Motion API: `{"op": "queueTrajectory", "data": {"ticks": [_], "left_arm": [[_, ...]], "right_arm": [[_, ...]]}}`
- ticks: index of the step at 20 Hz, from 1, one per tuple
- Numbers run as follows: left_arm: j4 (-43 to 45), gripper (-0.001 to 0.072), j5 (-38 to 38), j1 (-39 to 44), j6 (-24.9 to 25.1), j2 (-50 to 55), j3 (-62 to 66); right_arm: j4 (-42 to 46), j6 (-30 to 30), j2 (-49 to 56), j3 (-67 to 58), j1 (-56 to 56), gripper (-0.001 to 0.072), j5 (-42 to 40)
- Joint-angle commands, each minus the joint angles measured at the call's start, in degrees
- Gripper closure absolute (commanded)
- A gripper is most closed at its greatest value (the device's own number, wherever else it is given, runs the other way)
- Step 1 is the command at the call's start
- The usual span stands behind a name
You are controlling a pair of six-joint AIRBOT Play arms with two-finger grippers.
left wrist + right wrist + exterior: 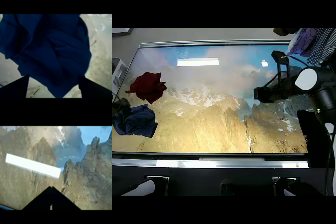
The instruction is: Fold the clothes and pants, and hang the long-sleeved shirts on hangers.
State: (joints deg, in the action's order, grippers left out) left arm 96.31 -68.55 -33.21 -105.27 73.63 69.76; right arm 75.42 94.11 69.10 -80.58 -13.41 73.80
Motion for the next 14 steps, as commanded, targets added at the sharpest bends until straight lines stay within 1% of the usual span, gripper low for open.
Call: {"op": "queueTrajectory", "data": {"ticks": [1, 3, 5, 6, 7, 8, 10, 11, 12, 14], "left_arm": [[-0.33, -0.0009, 9.66, -5.75, -0.63, 6.4, -3.43], [-0.39, -0.0009, 12.15, -5.53, -0.66, 10.84, -3.43], [-1.03, -0.0007, 12.33, -4.87, -0.66, 14.45, -3.43], [-1.18, 0.0018, 11.76, -4.5, -0.63, 15.47, -3.43], [-1.29, 0.031, 10.91, -4.07, -0.55, 15.87, -3.37], [-2.14, 0.0701, 10.21, -3.43, 0.61, 15.65, -3.19], [-6.82, 0.0691, 8.7, -1.49, 6.29, 14.69, -1.84], [-9.99, 0.0692, 7.87, 0.17, 7.65, 13.81, -0.9], [-12.83, 0.0692, 7.5, 2.29, 8.02, 12.72, -0.17], [-18.34, 0.0692, 7.5, 8.68, 8.0, 9.84, 1.11]], "right_arm": [[0.02, 0.22, -0.04, -0.04, -0.07, 0.0647, 4.55], [0.02, 0.22, -0.04, -0.04, -0.07, 0.057, 5.66], [0.02, 0.22, -0.04, -0.04, -0.07, 0.0561, 5.57], [0.04, 0.22, -0.04, -0.04, -0.07, 0.0561, 5.53], [0.04, 0.22, -0.04, -0.04, -0.07, 0.0561, 5.55], [0.04, 0.26, -0.04, -0.04, -0.07, 0.0561, 5.57], [0.11, 0.61, -0.04, -0.04, -0.07, 0.0562, 5.6], [0.37, 1.42, -0.04, -0.04, -0.07, 0.0565, 5.64], [0.92, 1.99, -0.04, -0.07, 0.02, 0.0594, 5.62], [2.73, 2.8, -0.11, -0.07, 0.04, 0.0602, 5.7]]}}
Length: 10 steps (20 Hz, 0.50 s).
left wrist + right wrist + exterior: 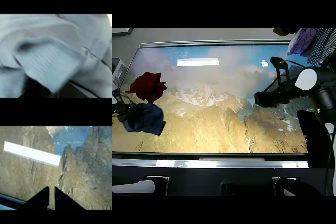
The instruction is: Fold the clothes and pants, and hang the long-sleeved shirts on hangers.
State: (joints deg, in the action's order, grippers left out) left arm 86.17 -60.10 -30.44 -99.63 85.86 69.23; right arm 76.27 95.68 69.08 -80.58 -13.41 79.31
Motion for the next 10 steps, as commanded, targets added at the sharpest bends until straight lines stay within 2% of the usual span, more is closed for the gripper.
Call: {"op": "queueTrajectory", "data": {"ticks": [1, 3, 5, 8, 10], "left_arm": [[-11.37, 0.0693, -0.96, 10.14, 2.36, -3.78, 2.4], [-17.55, 0.0692, -0.92, 19.34, 2.25, -5.35, 4.46], [-21.55, 0.0692, 0.44, 29.24, -0.04, -5.22, 6.4], [-22.69, 0.0692, 6.51, 43.3, -5.79, -3.41, 6.54], [-22.77, 0.0692, 8.87, 50.31, -8.98, -0.09, 6.54]], "right_arm": [[2.84, 1.22, -0.24, -0.07, 0.07, 0.0602, 0.35], [5.9, 1.2, -1.31, -0.07, 0.07, 0.0601, 0.57], [10.73, 1.22, -3.02, -0.07, 0.07, 0.0601, 0.85], [18.38, 1.22, -6.03, -0.07, 0.5, 0.0603, 2.1], [18.47, 1.27, -7.65, -0.04, 3.52, 0.0602, 3.67]]}}
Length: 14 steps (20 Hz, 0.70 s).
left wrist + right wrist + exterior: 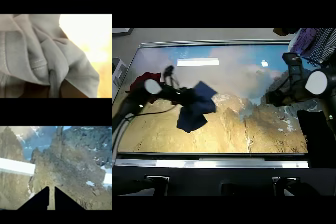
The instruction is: Fold the clothes and pants, and hang the long-sleeved shirts on hangers.
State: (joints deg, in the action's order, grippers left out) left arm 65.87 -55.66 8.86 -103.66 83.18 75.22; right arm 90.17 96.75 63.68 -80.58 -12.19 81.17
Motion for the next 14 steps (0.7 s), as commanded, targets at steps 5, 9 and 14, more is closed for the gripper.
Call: {"op": "queueTrajectory", "data": {"ticks": [5, 9, 14], "left_arm": [[-2.6, 0.047, 5.6, 19.37, -5.03, 11.19, 0.55], [-2.23, 0.0204, 1.64, 11.89, -2.19, 5.64, 0.72], [3.21, 0.0204, -7.87, -6.34, 2.99, -7.26, 0.68]], "right_arm": [[-1.81, -0.81, -4.15, 0.17, 16.63, 0.0603, 3.1], [-12.98, -2.47, -3.43, 2.05, 30.08, 0.0596, -2.14], [-40.5, -4.76, 10.21, 2.16, 35.21, 0.0375, -6.67]]}}
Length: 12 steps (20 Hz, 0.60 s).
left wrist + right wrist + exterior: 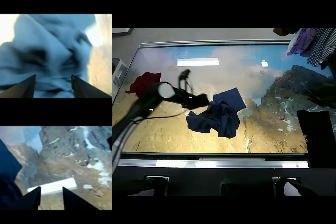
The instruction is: Fold the clothes and pants, and hang the long-sleeved shirts on hangers.
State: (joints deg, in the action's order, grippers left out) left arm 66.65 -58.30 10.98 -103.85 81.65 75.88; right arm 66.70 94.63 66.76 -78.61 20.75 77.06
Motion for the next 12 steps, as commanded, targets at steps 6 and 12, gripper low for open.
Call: {"op": "queueTrajectory", "data": {"ticks": [6, 12], "left_arm": [[2.38, 0.0205, -6.36, -20.41, 4.0, -8.68, 0.02], [2.38, 0.0205, -6.23, -21.62, 4.02, -8.63, 0.02]], "right_arm": [[-23.65, -10.01, 28.79, 0.17, -15.1, 0.0347, -10.27], [-24.33, -8.9, 37.59, 0.17, -22.27, 0.0348, -17.31]]}}
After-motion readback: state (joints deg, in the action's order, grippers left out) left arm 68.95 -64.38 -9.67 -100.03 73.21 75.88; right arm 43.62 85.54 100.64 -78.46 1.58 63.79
